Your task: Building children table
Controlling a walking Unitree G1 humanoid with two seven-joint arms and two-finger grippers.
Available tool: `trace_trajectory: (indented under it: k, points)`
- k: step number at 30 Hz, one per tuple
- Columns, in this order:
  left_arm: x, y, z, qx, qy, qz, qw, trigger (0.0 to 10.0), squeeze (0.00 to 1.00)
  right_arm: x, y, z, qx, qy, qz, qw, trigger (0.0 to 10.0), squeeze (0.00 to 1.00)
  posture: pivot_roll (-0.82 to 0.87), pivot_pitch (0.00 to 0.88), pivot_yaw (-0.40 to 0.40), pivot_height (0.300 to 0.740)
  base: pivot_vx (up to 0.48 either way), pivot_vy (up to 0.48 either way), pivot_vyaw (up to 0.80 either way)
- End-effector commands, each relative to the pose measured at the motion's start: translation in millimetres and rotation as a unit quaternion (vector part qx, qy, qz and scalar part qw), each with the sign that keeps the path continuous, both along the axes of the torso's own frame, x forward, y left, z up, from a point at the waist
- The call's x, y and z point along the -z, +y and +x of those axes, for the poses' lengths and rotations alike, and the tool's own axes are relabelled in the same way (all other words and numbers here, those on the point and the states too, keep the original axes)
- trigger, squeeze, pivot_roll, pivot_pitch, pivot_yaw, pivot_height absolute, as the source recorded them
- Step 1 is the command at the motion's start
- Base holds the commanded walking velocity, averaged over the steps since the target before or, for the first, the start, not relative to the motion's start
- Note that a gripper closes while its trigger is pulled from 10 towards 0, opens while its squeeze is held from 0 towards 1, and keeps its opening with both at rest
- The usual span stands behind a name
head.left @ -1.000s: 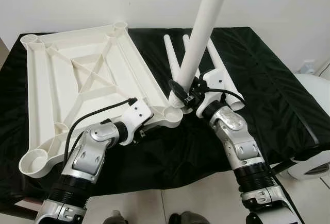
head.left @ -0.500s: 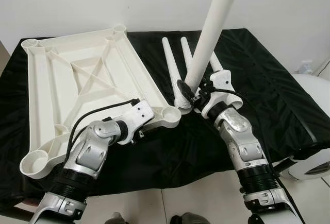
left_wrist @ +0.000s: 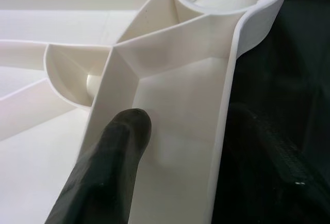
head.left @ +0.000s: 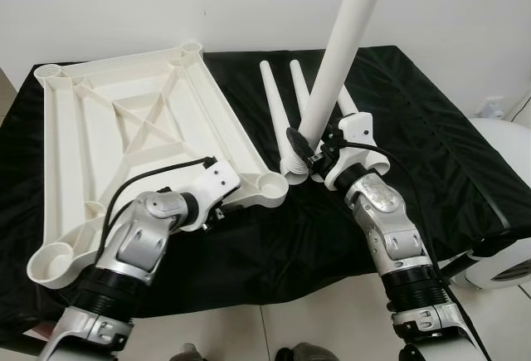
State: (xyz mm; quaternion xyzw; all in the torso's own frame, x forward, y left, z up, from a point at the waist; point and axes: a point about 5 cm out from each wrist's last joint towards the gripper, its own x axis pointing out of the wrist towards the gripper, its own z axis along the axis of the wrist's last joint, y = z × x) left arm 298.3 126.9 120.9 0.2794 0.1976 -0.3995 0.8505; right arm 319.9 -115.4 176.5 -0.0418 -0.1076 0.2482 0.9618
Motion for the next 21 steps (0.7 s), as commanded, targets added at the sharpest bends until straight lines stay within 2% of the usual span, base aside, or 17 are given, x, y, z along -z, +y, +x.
trace_trajectory:
  k: [1, 5, 7, 9, 10, 14, 21]
  points:
    - [16.9, 15.0, -3.9, -0.035, 0.029, 0.032, 0.998, 10.0, 0.0, -3.8, -0.2, 1.3, 0.002, -0.01, 0.0, 1.0, 10.0, 0.0, 0.01, 0.0, -0.001, 0.74, 0.0, 0.0, 0.0]
    - [20.6, 11.2, -12.6, -0.006, 0.04, 0.032, 0.999, 10.0, 0.0, -4.3, -0.3, 1.8, 0.003, -0.011, 0.0, 1.0, 10.0, 0.0, 0.01, 0.0, -0.002, 0.74, 0.0, 0.0, 0.0]
    - [16.8, 7.4, -16.4, 0.008, 0.04, 0.02, 0.999, 10.0, 0.0, -4.0, -1.1, 1.9, 0.004, -0.011, -0.001, 1.0, 10.0, 0.0, 0.02, 0.0, -0.003, 0.74, 0.0, 0.0, 0.0]
    - [14.9, 6.9, -16.5, 0.01, 0.039, 0.017, 0.999, 10.0, 0.0, -3.7, -1.3, 1.9, 0.005, -0.01, -0.001, 1.0, 10.0, 0.0, 0.02, 0.0, -0.003, 0.74, 0.0, 0.0, 0.0]
    - [6.5, 8.3, -13.4, 0.003, 0.036, 0.001, 0.999, 10.0, 0.0, -3.0, -1.1, 1.9, 0.005, -0.009, -0.002, 1.0, 10.0, 0.0, 0.02, 0.0, -0.004, 0.74, 0.0, 0.0, 0.0]
    - [-7.0, 12.7, -10.8, 0.007, 0.027, -0.017, 0.999, 10.0, 0.0, -2.9, -0.4, 2.0, 0.005, -0.01, -0.004, 1.0, 10.0, 0.0, 0.02, 0.0, -0.002, 0.74, 0.0, 0.0, 0.0]
    - [-19.4, 15.0, -10.6, 0.014, 0.022, -0.041, 0.999, 10.0, 0.0, -2.6, -0.3, 2.4, 0.006, -0.011, -0.006, 1.0, 10.0, 0.0, 0.02, 0.0, 0.001, 0.74, 0.0, 0.0, 0.0]
